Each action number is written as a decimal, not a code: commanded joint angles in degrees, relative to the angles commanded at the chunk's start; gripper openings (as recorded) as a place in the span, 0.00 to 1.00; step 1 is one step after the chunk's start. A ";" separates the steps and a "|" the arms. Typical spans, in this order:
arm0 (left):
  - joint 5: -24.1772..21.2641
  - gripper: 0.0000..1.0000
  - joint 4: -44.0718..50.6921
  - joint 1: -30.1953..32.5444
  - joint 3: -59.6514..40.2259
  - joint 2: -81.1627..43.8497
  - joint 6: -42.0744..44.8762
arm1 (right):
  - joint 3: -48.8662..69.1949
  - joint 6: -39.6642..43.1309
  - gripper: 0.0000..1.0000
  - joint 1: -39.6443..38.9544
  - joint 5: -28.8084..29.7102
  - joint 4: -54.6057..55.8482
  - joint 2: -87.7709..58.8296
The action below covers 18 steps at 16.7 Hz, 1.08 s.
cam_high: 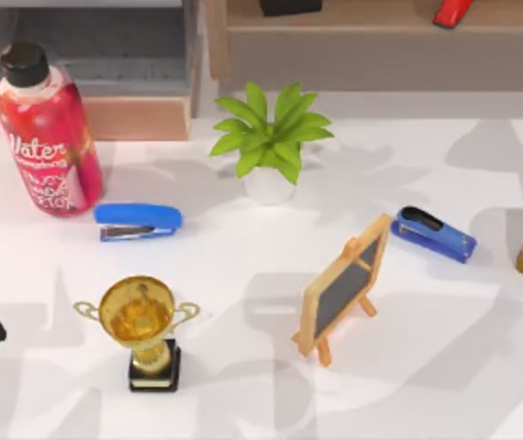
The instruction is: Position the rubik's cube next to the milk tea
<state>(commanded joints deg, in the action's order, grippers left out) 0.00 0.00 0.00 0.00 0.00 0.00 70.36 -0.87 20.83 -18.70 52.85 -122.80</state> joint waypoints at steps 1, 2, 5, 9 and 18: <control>0.00 1.00 0.00 0.00 0.00 0.00 0.00 | 0.09 -0.01 0.00 0.00 0.00 -0.33 0.23; 0.00 1.00 0.00 0.00 0.00 0.00 0.00 | 0.17 -0.01 0.00 0.00 0.00 -0.68 0.46; 0.00 1.00 0.00 0.00 0.00 0.00 0.00 | 0.31 -0.02 0.00 0.01 -0.01 -1.08 0.72; 0.00 1.00 0.00 0.00 0.00 0.00 0.00 | 0.59 1.08 0.00 -0.25 0.20 -2.69 1.51; 0.00 1.00 0.00 0.00 0.00 0.00 0.00 | 13.17 15.43 0.00 -3.26 4.81 -37.30 11.76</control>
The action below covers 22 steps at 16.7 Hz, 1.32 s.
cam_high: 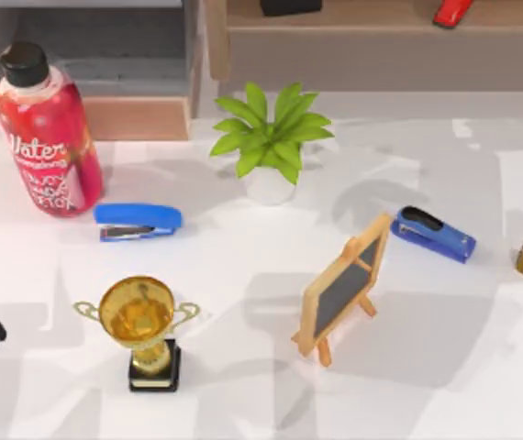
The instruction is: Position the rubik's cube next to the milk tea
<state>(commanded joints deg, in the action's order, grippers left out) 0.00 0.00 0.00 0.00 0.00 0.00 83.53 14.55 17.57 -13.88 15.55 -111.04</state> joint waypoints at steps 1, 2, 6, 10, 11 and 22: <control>0.00 1.00 0.00 0.00 0.00 0.00 0.00 | 1.92 1.34 0.00 -0.45 0.81 -5.93 0.76; 0.00 1.00 0.00 0.00 0.00 0.00 0.00 | 3.87 2.48 0.00 -0.92 1.64 -12.13 1.40; 0.00 1.00 0.00 0.00 0.00 0.00 0.00 | 11.50 4.76 0.00 -2.88 5.09 -38.21 2.81; 0.00 1.00 0.00 0.00 0.00 0.00 0.00 | 17.45 3.37 0.00 -5.00 8.36 -62.23 1.07; 0.00 1.00 0.00 0.00 0.00 0.00 0.00 | 18.46 2.54 0.00 -5.53 9.12 -67.19 -0.16; 0.00 1.00 0.00 0.00 0.00 0.00 0.00 | 21.25 -4.74 0.00 -7.01 13.46 -86.08 -13.19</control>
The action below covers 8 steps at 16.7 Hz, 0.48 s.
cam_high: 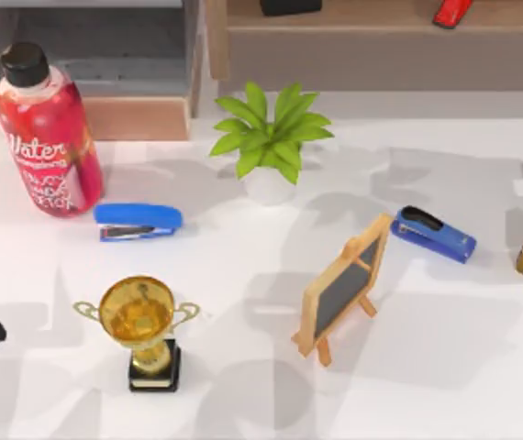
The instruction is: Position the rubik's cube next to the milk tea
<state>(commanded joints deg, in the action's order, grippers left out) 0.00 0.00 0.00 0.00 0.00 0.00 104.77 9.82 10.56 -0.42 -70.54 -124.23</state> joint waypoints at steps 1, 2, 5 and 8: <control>0.00 1.00 0.00 0.00 0.00 0.00 0.00 | 0.00 0.00 0.00 0.00 0.00 0.00 0.00; 0.00 1.00 0.00 0.00 0.00 0.00 0.00 | -0.11 -0.04 0.00 -0.06 -0.13 0.09 0.10; 0.00 1.00 0.00 0.00 0.00 0.00 0.00 | -0.20 -0.07 0.00 -0.25 -0.23 0.22 0.22; 0.00 1.00 0.00 0.00 0.00 0.00 0.00 | -0.45 -0.18 0.00 -0.76 -0.45 0.66 0.64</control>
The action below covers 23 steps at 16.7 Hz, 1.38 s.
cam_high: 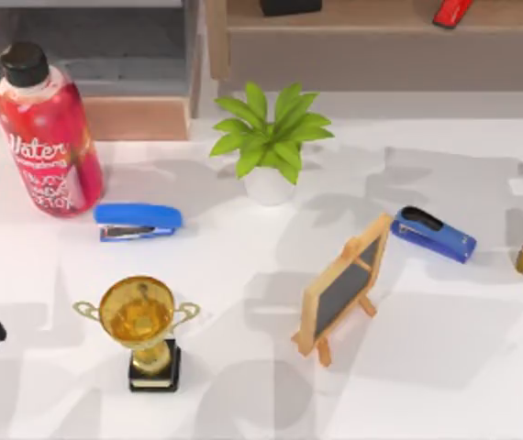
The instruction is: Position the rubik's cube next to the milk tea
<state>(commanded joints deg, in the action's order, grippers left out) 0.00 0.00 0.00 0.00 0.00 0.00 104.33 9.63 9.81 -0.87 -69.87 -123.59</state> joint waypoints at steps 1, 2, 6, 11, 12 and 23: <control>0.00 1.00 0.00 0.00 0.00 0.00 0.00 | -0.09 -0.04 0.00 -0.17 -0.07 0.20 0.18; 0.00 1.00 0.00 0.00 0.00 0.00 0.00 | -0.17 -0.06 0.00 -0.32 -0.12 0.41 0.36; 0.00 1.00 0.00 0.00 0.00 0.00 0.00 | -0.44 -0.05 0.00 -0.76 -0.21 1.43 1.01; 0.00 1.00 0.00 0.00 0.00 0.00 0.00 | -0.91 0.06 0.00 -0.76 -0.10 2.74 1.23; 0.00 1.00 0.00 0.00 0.00 0.00 0.00 | -1.05 0.06 0.00 -0.66 -0.05 2.95 1.12; 0.00 1.00 0.00 0.00 0.00 0.00 0.00 | -3.10 0.11 0.08 0.69 0.45 3.53 -1.28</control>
<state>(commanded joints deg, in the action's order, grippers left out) 0.00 0.00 0.00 0.00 0.00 0.00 101.23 9.74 10.50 -0.42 -66.35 -124.87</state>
